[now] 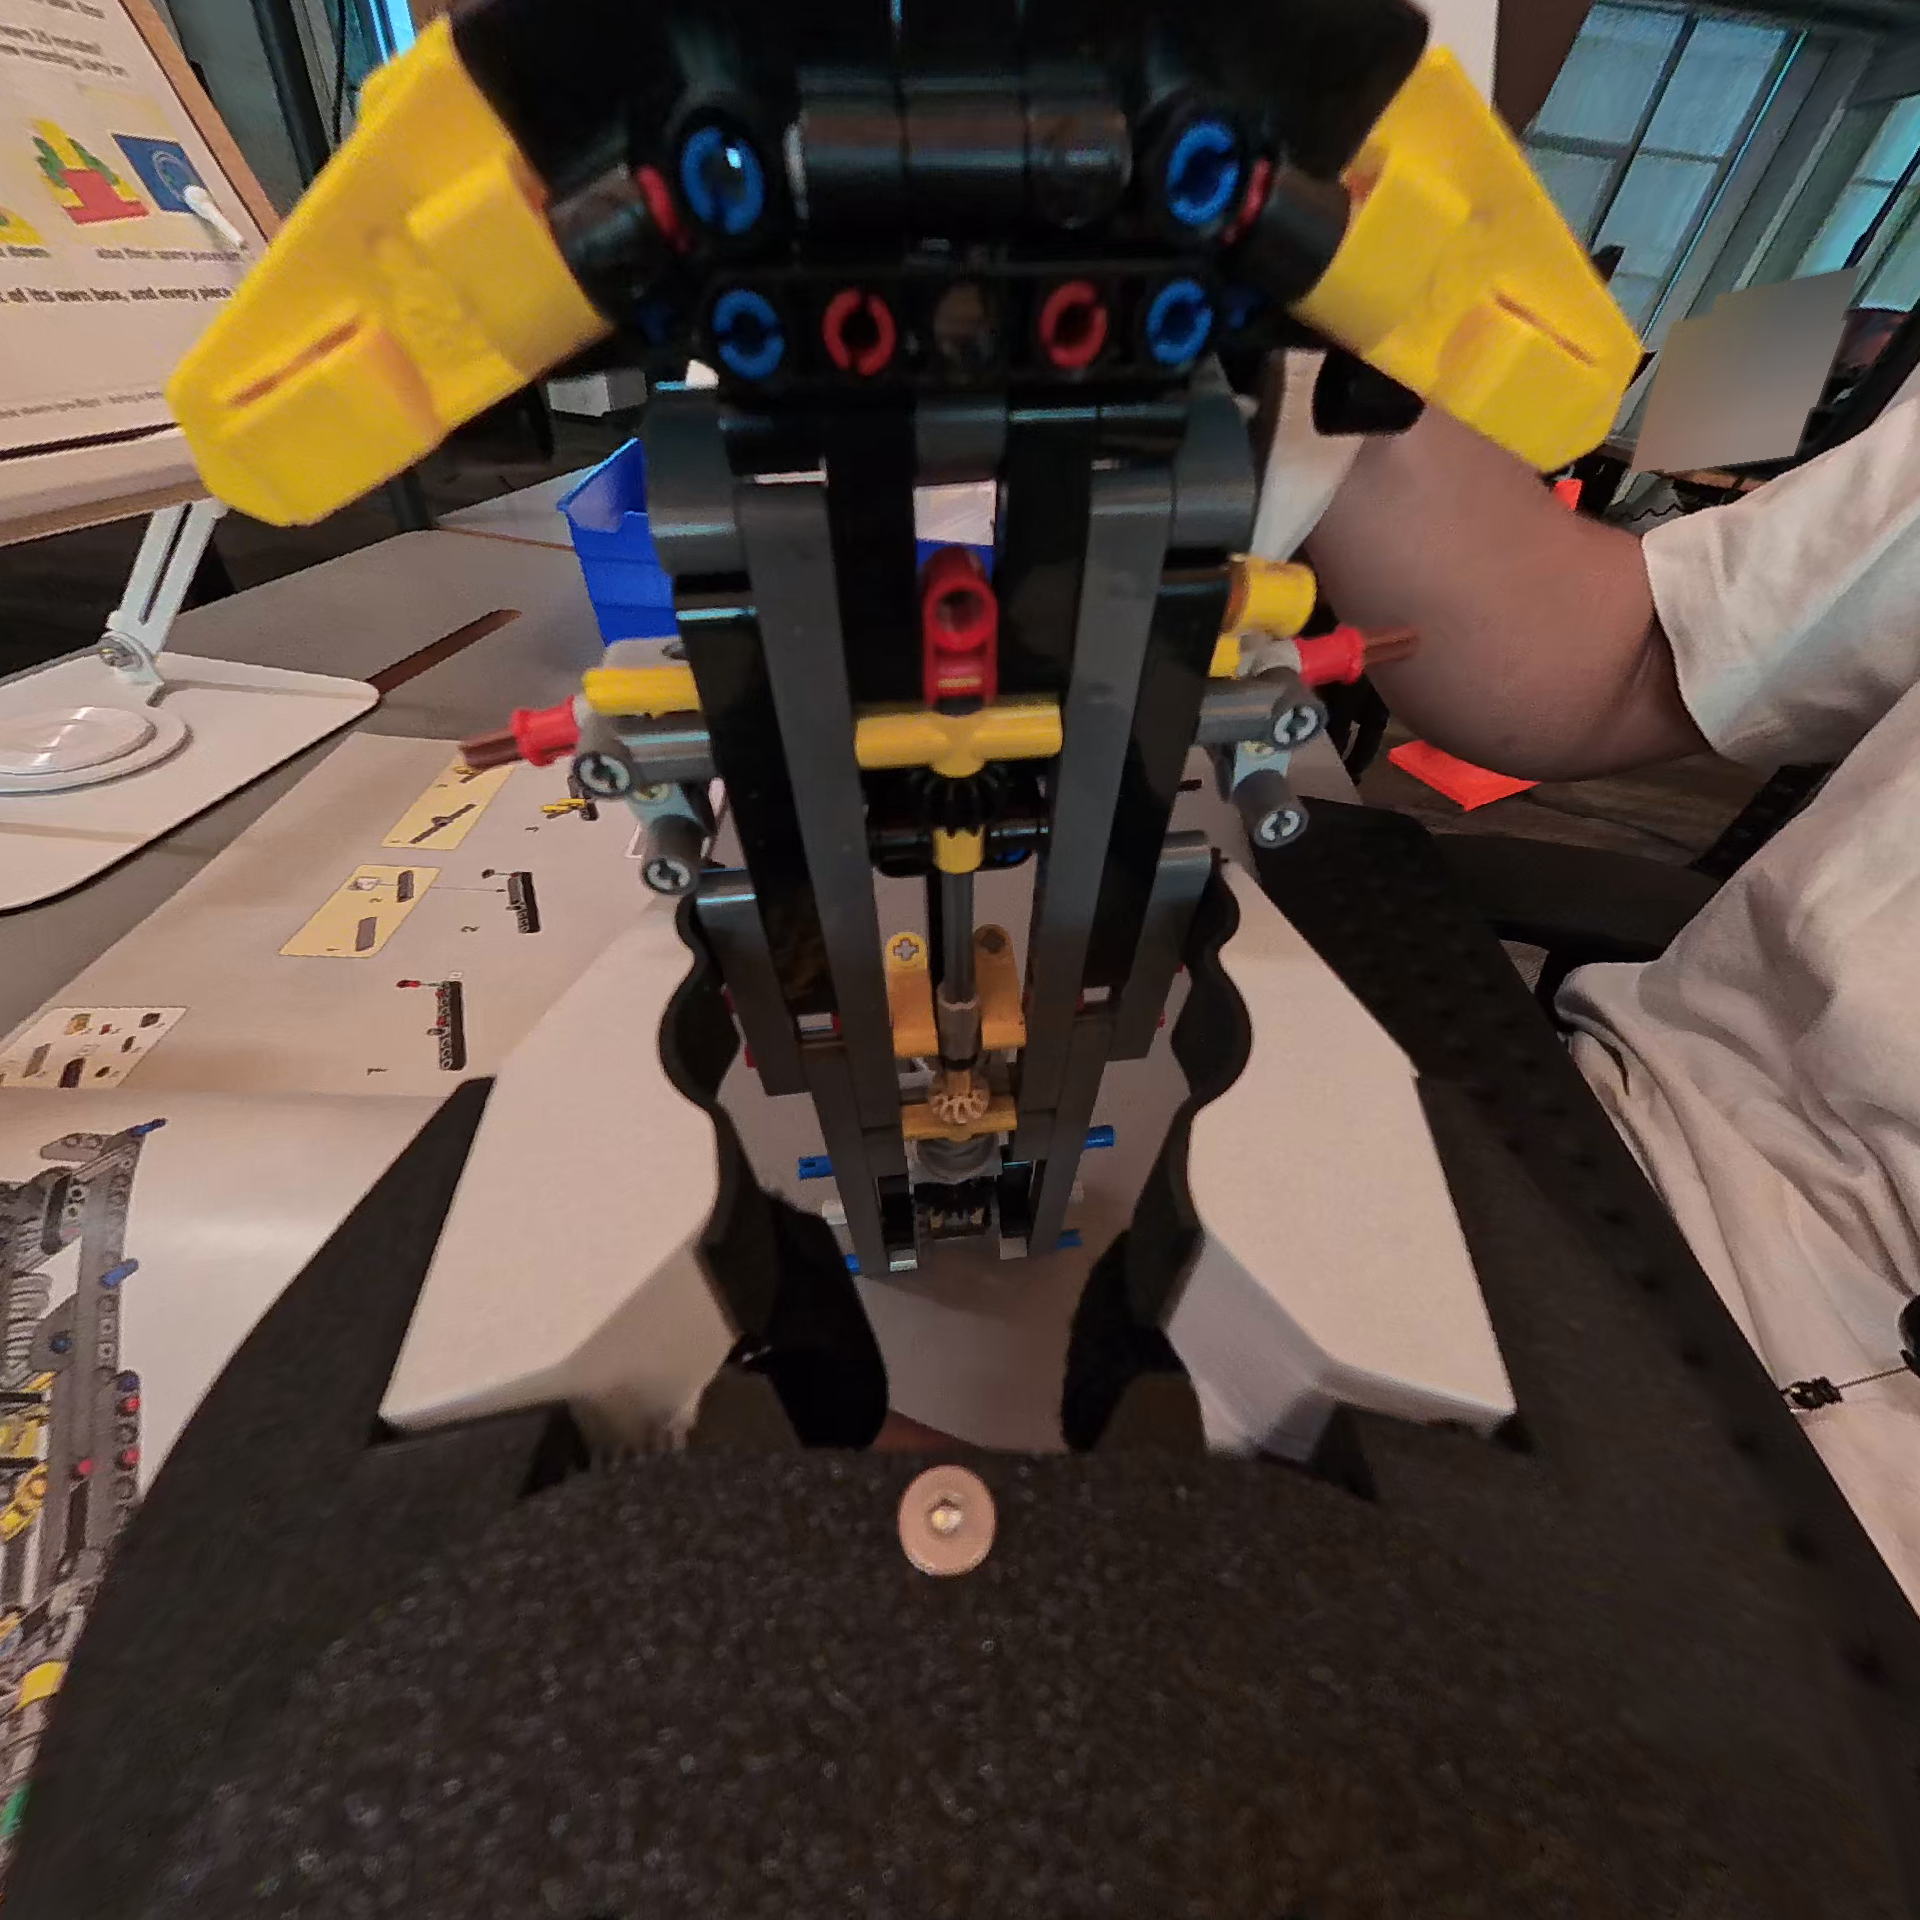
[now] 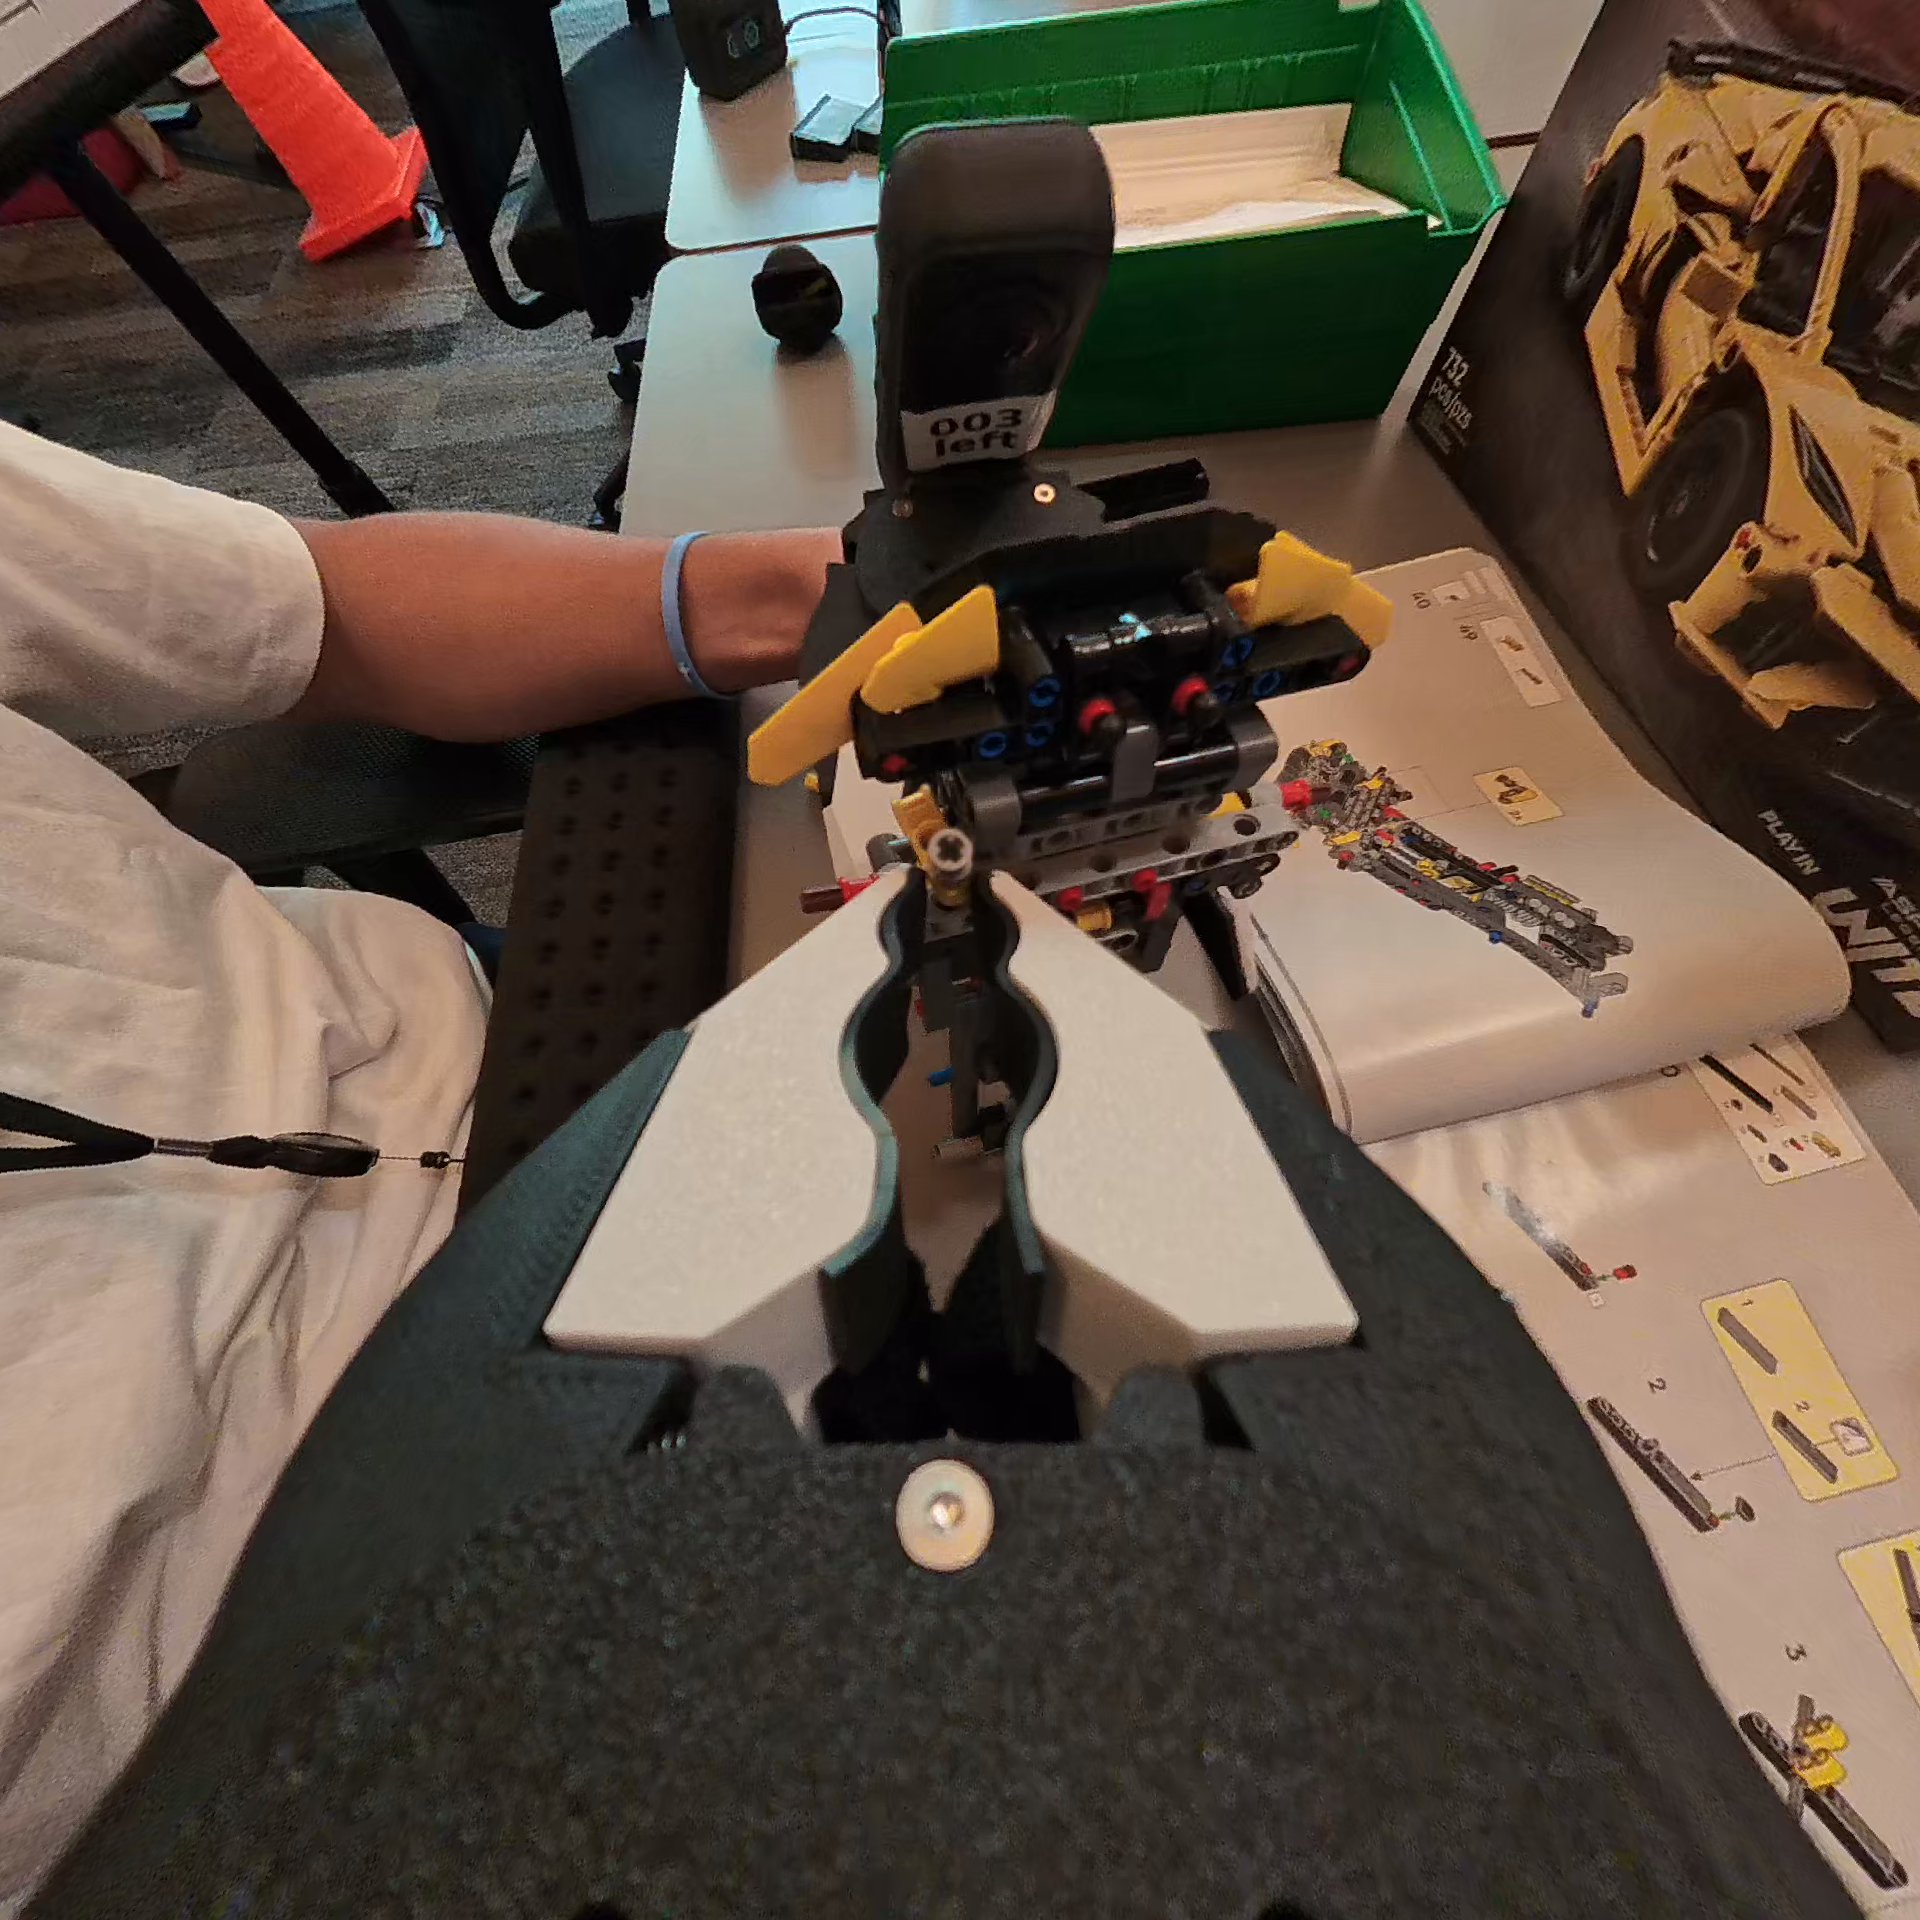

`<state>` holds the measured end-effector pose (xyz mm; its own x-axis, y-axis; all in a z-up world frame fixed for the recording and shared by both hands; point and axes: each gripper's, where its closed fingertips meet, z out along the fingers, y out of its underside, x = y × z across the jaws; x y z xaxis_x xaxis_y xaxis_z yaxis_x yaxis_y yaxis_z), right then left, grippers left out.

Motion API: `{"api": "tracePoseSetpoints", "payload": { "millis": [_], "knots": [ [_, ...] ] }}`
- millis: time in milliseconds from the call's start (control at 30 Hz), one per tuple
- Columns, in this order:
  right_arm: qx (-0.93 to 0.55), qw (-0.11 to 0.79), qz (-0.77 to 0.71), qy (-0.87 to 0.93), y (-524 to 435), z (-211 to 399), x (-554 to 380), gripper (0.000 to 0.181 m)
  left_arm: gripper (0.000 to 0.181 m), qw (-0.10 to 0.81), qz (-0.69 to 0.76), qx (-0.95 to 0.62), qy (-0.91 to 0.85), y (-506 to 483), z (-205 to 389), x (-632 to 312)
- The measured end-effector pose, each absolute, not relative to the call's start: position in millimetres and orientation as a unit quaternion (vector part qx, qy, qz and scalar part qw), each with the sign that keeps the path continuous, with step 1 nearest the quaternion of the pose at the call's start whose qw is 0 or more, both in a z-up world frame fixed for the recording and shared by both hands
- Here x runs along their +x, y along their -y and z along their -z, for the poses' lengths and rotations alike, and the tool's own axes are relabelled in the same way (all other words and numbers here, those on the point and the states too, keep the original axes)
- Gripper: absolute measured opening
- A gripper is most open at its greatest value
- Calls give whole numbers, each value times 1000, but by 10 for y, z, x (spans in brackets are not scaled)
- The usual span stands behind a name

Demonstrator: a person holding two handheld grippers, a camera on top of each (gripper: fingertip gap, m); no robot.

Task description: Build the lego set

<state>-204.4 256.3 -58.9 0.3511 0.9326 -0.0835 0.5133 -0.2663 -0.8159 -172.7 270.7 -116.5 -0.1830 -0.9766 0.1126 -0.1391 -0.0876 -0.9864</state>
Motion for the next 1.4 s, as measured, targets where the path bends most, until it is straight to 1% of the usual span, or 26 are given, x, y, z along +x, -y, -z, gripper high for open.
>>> {"api": "tracePoseSetpoints", "payload": {
  "millis": [200,400,700,900,1100,1333,1400],
  "knots": [
    [-739,356,-298,488,-2558,586,-2042,9,84,390,536,-508,-549,-2712,1164,-1722],
    [-730,367,-312,485,-2556,539,-2035,6,85,390,537,-509,-548,-2717,1163,-1723],
    [-734,346,-329,483,-2529,543,-2005,4,84,390,535,-509,-550,-2710,1164,-1726],
    [-738,312,-300,518,-2502,559,-1993,3,84,392,532,-506,-555,-2692,1166,-1720],
    [-738,313,-284,526,-2546,497,-1988,2,84,392,530,-509,-554,-2697,1166,-1721],
    [-738,320,-303,511,-2539,513,-1972,5,85,392,530,-508,-554,-2689,1165,-1714],
    [-736,324,-310,507,-2532,513,-1974,9,84,392,530,-509,-554,-2688,1164,-1711]
  ]
}}
